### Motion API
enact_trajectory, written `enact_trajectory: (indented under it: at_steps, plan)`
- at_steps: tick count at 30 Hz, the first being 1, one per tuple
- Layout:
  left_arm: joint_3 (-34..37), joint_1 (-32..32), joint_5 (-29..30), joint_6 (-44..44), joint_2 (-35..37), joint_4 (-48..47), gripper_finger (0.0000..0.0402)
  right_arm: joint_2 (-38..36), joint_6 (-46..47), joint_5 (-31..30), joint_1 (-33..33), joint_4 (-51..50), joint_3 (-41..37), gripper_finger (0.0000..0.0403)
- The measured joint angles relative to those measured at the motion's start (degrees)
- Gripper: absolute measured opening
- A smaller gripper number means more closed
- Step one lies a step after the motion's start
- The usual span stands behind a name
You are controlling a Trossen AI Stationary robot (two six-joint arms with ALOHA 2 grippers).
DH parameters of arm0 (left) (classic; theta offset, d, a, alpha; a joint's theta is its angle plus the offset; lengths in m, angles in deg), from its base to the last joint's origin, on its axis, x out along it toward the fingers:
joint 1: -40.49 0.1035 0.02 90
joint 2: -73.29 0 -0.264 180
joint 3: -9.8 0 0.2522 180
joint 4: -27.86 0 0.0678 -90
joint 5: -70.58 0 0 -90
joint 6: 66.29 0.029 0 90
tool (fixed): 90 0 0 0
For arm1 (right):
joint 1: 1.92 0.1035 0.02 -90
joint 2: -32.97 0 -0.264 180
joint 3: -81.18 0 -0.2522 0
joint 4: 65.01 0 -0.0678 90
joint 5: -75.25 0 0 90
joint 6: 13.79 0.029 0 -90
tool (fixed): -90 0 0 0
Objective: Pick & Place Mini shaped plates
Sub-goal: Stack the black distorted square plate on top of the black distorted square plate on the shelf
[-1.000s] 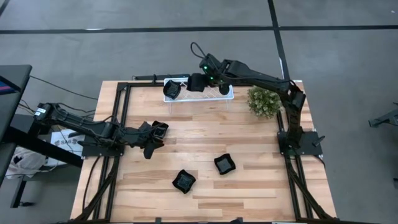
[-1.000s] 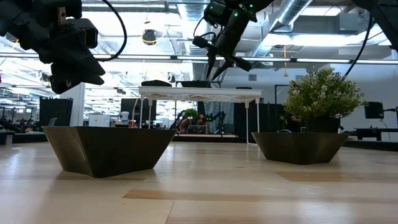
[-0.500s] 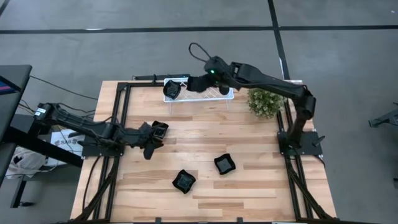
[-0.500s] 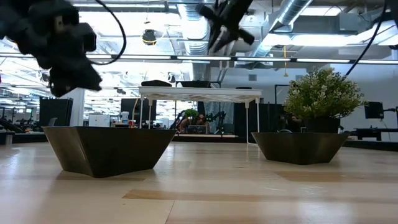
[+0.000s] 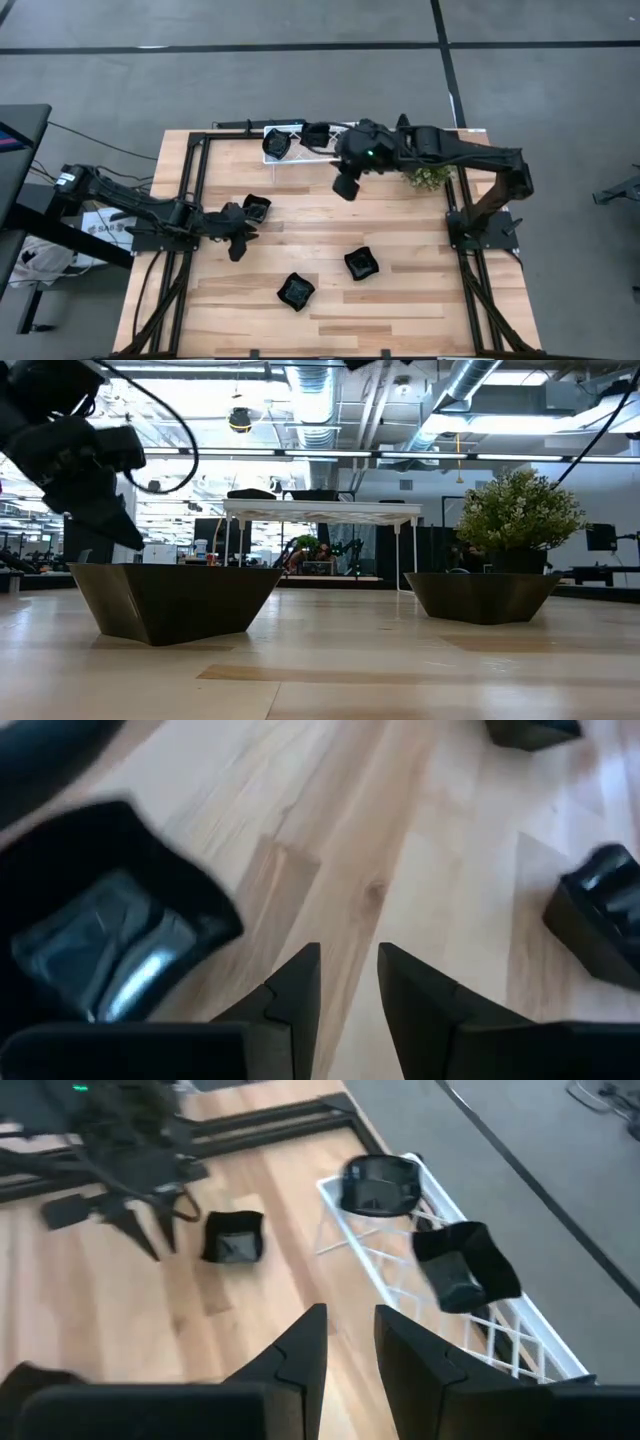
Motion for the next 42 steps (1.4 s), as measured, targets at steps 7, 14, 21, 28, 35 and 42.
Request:
enact_trajectory:
  at_steps: [7, 14, 21, 28, 35, 42]
  plan:
    - [-0.26, -1.75, 1.49, 13.02, 0.1, 0.9, 0.0104, -1.62, -0.01, 0.0, 4.17, -1.04, 0.0, 0.0082]
    - [-0.26, -2.76, 5.24, 23.1, 0.1, 1.19, 0.0104, -0.25, 0.15, -0.28, 6.4, -3.86, -0.02, 0.0082]
    - [0.17, -1.69, 8.17, 22.73, 0.11, 1.49, 0.0104, 0.99, 0.42, -0.44, 7.52, -5.84, -0.02, 0.0082]
    - [0.96, 2.52, 9.39, 22.34, 0.13, 1.61, 0.0106, 0.95, 0.89, -2.96, 8.06, -5.56, -0.04, 0.0082]
    - [0.96, 6.44, 8.58, 21.54, 0.13, 1.44, 0.0126, 0.93, 0.9, -2.97, 8.26, -5.54, -0.04, 0.0082]
    - [0.96, 9.08, 2.85, 18.32, 0.13, 1.42, 0.0145, 0.93, 1.1, -2.93, 8.6, -6.03, -0.04, 0.0082]
